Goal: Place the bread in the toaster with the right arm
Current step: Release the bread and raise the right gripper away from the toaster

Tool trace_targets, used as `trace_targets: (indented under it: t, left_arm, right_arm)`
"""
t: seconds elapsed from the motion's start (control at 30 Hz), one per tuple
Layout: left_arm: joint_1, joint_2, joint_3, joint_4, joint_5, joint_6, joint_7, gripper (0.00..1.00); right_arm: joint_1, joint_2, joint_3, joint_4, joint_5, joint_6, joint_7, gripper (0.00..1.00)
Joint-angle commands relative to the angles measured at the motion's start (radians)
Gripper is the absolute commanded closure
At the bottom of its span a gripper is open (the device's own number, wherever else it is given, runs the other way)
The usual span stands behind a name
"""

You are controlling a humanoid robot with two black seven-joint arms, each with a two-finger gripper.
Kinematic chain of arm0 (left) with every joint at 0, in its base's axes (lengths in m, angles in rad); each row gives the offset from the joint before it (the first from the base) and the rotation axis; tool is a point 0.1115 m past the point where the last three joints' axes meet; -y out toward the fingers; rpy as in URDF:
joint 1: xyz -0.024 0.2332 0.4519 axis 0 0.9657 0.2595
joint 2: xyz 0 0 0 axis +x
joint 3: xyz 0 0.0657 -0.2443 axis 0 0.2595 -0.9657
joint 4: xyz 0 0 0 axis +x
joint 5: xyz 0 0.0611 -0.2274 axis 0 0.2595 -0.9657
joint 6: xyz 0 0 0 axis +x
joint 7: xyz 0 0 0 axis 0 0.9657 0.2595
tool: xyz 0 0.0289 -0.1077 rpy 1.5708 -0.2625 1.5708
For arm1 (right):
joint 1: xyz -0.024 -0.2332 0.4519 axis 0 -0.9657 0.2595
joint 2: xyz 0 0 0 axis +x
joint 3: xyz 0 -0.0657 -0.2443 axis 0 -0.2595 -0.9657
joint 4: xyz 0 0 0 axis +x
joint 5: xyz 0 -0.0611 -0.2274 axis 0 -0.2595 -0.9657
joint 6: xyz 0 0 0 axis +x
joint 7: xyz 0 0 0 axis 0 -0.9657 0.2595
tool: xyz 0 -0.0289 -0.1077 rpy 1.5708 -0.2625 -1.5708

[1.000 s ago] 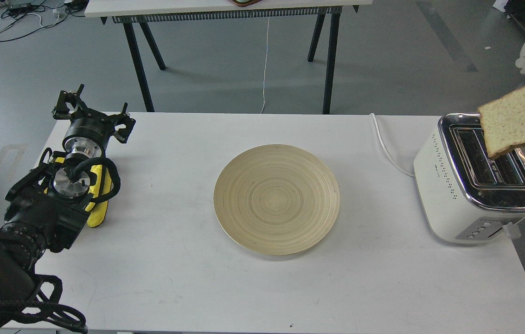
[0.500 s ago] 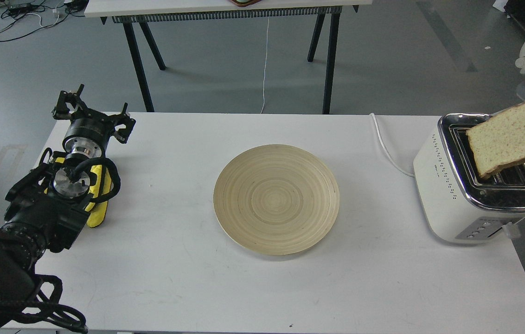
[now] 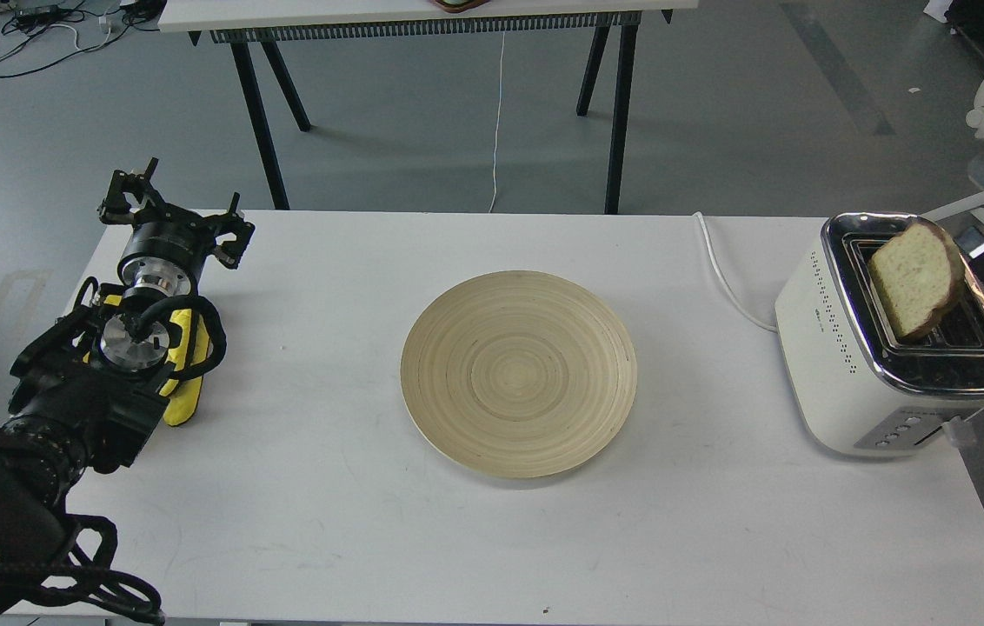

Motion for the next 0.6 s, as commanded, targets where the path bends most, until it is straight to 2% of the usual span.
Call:
trace_targets:
  t: [0.0,0.23,0.57]
  left_arm:
    - [0.000,0.000,-0.001,0.000,0.000,0.000,0.000,0.00]
    - [0.000,-0.001,0.000,0.000,0.000,0.000,0.000,0.00]
    - [0.000,0.000,0.000,0.000,0.000,0.000,0.000,0.00]
  right_arm:
    - [0.010,0.000,0.004,0.001,0.002,0.000,0.000,0.01]
    - [0.055,0.032,0.120,0.046,0.022,0.000,0.000,0.02]
    - [0.043,0.489,0.295,0.021,0.241,0.000,0.000,0.02]
